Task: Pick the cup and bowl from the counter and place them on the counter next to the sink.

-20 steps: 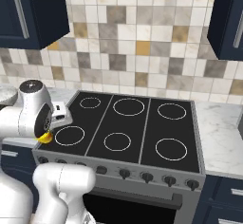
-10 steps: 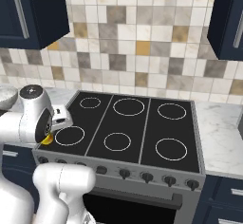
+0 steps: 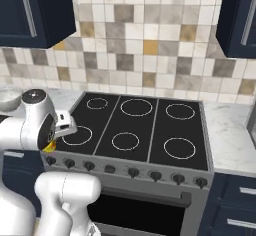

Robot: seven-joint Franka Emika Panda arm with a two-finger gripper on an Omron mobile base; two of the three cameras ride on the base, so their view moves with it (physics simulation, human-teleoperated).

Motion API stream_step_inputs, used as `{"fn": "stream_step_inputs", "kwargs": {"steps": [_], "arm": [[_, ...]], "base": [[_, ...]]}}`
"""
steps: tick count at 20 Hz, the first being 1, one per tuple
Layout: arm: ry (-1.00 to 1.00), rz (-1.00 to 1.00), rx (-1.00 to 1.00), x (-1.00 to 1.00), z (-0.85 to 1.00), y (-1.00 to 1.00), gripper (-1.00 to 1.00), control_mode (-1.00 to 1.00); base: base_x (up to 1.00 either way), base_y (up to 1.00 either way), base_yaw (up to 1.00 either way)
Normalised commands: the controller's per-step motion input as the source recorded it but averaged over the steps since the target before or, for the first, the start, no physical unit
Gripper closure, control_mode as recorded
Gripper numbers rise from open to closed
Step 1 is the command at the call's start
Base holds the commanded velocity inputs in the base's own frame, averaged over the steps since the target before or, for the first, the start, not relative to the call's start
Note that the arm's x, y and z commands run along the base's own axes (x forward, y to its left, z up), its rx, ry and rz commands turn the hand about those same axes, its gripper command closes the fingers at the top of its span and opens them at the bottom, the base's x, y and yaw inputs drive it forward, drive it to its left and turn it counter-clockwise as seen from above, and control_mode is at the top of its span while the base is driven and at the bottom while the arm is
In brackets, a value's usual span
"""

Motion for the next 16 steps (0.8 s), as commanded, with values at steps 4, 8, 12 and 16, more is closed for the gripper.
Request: {"fn": "stream_step_inputs", "kwargs": {"steps": [4, 8, 12, 16], "arm": [[0.0, 0.0, 0.0, 0.0, 0.0, 0.0, 1.0, 1.0], [0.0, 0.0, 0.0, 0.0, 0.0, 0.0, 1.0, 1.0], [0.0, 0.0, 0.0, 0.0, 0.0, 0.0, 1.0, 1.0], [0.0, 0.0, 0.0, 0.0, 0.0, 0.0, 1.0, 1.0]], "base": [[-0.94, 0.0, -0.08], [-0.09, -0.03, 0.1], [-0.15, -0.14, 0.54], [-0.4, -0.06, 0.74]]}}
